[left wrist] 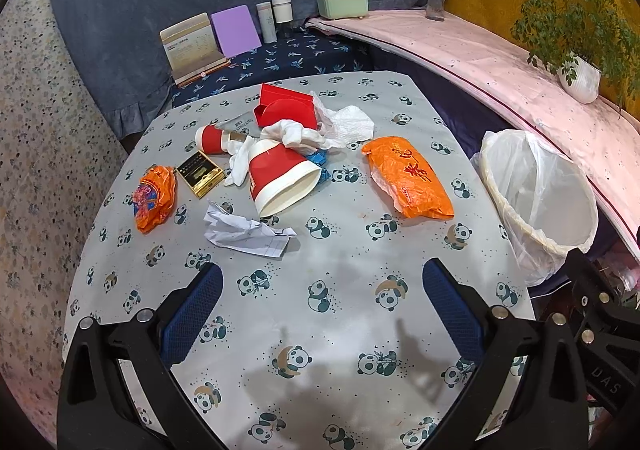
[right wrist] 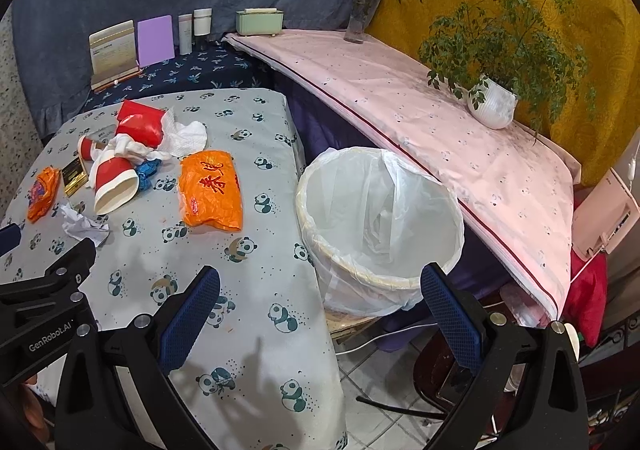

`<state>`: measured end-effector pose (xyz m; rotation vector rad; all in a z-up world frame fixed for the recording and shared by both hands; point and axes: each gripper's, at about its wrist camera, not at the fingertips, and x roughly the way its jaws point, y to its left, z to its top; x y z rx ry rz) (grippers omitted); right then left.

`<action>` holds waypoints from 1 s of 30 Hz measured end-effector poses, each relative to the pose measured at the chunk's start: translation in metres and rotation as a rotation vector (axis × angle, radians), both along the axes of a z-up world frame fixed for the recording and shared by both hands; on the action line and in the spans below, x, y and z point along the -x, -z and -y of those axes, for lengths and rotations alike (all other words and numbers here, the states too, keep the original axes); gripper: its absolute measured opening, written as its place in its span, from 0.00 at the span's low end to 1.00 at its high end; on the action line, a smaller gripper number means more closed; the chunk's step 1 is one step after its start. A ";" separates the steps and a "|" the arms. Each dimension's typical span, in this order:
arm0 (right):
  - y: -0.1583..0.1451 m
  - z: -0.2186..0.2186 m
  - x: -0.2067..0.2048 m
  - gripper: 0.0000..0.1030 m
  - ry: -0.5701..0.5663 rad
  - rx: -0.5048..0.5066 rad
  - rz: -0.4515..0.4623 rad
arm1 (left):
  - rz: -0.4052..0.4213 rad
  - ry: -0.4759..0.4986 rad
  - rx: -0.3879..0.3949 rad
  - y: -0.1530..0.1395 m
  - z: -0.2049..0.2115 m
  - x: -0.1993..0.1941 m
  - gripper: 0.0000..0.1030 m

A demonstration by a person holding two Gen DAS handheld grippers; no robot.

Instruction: Collect trash

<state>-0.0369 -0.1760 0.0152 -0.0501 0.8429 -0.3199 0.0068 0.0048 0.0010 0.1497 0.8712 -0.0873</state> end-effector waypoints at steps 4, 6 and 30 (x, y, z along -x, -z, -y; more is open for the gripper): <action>0.000 -0.002 0.000 0.93 -0.002 0.004 0.000 | 0.009 0.003 0.000 0.000 0.000 0.000 0.93; 0.000 -0.002 0.000 0.93 -0.004 0.004 0.001 | 0.010 0.005 -0.002 0.000 0.000 0.000 0.93; -0.001 0.001 0.002 0.93 0.001 -0.003 0.008 | 0.021 -0.001 -0.011 -0.002 0.001 0.006 0.93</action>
